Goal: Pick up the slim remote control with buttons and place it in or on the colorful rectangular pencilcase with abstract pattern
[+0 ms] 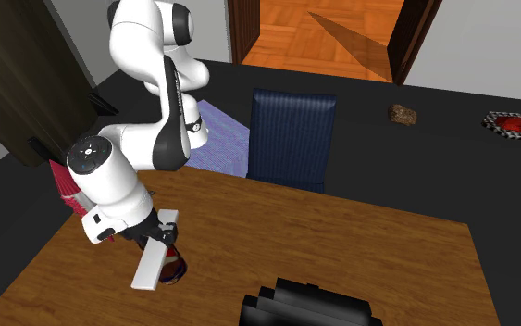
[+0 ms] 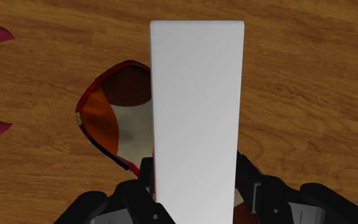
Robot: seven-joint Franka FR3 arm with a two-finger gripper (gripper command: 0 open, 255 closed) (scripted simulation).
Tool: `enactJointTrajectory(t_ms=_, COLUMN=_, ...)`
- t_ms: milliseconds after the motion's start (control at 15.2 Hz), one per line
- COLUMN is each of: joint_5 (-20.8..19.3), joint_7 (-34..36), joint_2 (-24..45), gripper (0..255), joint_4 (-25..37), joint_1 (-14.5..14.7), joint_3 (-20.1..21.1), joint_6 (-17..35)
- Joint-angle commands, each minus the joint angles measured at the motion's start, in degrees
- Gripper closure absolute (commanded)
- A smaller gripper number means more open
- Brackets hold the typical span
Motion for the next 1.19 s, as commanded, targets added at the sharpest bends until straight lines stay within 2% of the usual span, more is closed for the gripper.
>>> enactJointTrajectory(t_ms=0, joint_5=0.0, joint_7=0.0, joint_2=0.0, gripper=0, joint_4=0.0, joint_1=0.0, joint_3=0.0, joint_6=0.0)
enactJointTrajectory(t_ms=330, joint_5=0.0, joint_7=0.0, joint_2=0.0, gripper=0, joint_4=0.0, joint_1=0.0, joint_3=0.0, joint_6=0.0)
enactJointTrajectory(t_ms=594, joint_5=-0.7, joint_7=0.5, joint_2=-2.1, gripper=0, joint_4=4.5, joint_1=0.0, joint_3=-0.3, joint_6=-6.4)
enactJointTrajectory(t_ms=1122, joint_5=-0.7, joint_7=0.5, joint_2=-2.1, gripper=0, joint_4=4.5, joint_1=0.0, joint_3=-0.3, joint_6=-6.4)
